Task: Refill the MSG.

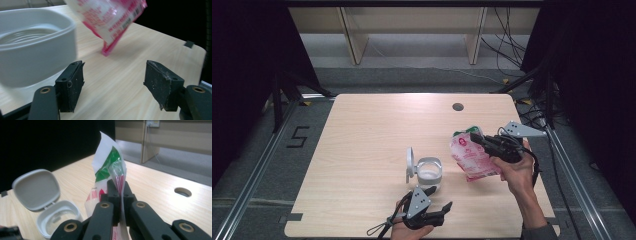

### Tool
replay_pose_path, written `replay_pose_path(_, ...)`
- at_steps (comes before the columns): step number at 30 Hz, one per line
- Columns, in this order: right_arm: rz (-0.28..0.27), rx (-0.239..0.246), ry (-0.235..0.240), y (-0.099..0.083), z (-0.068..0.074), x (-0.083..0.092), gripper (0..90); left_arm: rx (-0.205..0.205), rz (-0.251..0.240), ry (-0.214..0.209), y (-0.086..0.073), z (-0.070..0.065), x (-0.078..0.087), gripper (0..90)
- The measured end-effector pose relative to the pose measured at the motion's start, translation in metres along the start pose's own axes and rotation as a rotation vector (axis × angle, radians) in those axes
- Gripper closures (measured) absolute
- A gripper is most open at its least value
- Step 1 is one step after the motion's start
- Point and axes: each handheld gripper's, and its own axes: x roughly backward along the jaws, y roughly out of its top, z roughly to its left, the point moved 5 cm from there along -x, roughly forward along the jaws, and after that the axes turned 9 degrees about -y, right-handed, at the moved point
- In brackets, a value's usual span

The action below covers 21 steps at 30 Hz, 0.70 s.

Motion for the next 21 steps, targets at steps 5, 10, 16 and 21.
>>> replay_pose_path(5, -0.005, -0.022, 0.004, -0.004, -0.009, 0.005, 90.0, 0.002, 0.013, 0.031, -0.003, 0.006, 0.009, 30.6)
replay_pose_path(10, 0.0, -0.016, -0.013, -0.007, -0.018, 0.014, 90.0, 0.012, -0.001, 0.056, -0.003, 0.013, 0.019, 30.5)
replay_pose_path(16, 0.016, 0.035, -0.058, -0.012, -0.027, 0.022, 90.0, 0.012, -0.009, 0.093, -0.001, 0.025, 0.03, 30.6)
replay_pose_path(21, 0.026, 0.07, -0.106, -0.015, -0.031, 0.022, 90.0, 0.045, -0.016, 0.103, -0.003, 0.026, 0.03, 30.5)
